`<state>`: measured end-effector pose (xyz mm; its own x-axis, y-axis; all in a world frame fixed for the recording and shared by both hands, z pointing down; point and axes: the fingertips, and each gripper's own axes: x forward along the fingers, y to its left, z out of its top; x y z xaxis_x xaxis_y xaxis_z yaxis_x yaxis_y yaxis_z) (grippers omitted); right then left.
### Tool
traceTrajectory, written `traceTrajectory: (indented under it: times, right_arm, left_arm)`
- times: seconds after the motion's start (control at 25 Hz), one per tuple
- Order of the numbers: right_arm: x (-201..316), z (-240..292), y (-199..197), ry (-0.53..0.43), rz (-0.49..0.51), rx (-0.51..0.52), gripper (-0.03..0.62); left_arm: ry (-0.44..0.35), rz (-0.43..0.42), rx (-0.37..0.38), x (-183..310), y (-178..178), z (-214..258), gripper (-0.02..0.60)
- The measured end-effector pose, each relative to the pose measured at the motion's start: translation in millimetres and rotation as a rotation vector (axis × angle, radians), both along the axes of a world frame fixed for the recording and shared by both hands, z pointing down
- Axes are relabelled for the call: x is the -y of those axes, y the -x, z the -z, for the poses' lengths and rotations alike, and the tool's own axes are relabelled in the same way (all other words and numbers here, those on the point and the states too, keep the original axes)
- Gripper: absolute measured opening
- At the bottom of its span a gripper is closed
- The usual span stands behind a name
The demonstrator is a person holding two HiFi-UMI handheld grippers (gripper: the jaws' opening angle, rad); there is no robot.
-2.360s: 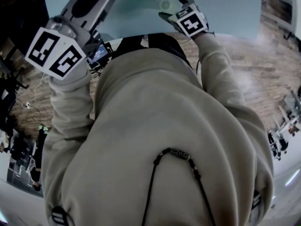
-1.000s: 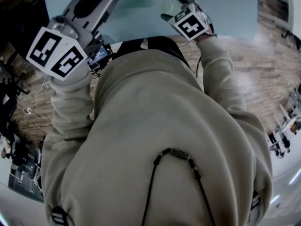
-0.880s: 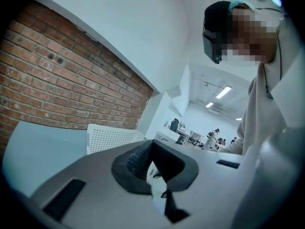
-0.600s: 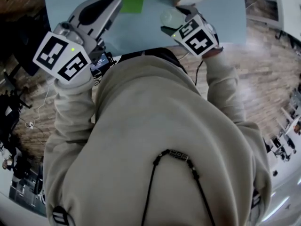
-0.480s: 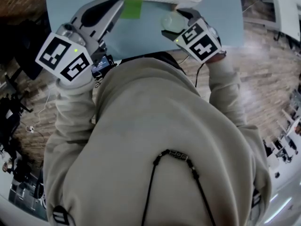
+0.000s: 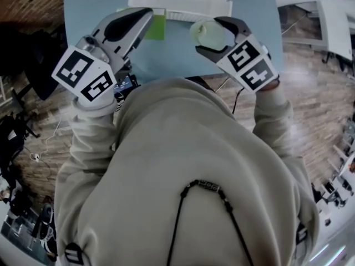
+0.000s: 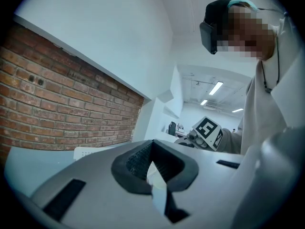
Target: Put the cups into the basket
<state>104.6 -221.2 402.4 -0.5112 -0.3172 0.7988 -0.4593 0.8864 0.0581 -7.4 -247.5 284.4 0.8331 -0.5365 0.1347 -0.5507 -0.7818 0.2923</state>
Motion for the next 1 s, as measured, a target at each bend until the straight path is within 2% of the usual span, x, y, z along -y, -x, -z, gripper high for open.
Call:
traceTrajectory:
  times: [0.44, 1.0]
  right_arm:
    - [11, 28, 25, -0.055, 0.099, 0.055, 0.388]
    - [32, 41, -6, -0.07, 0.051, 0.025, 0.388]
  left_arm:
    - [0.013, 0.071, 0.037, -13, 14, -8, -0.005]
    - [0.006, 0.063, 0.013, -11, 3, 6, -0.005]
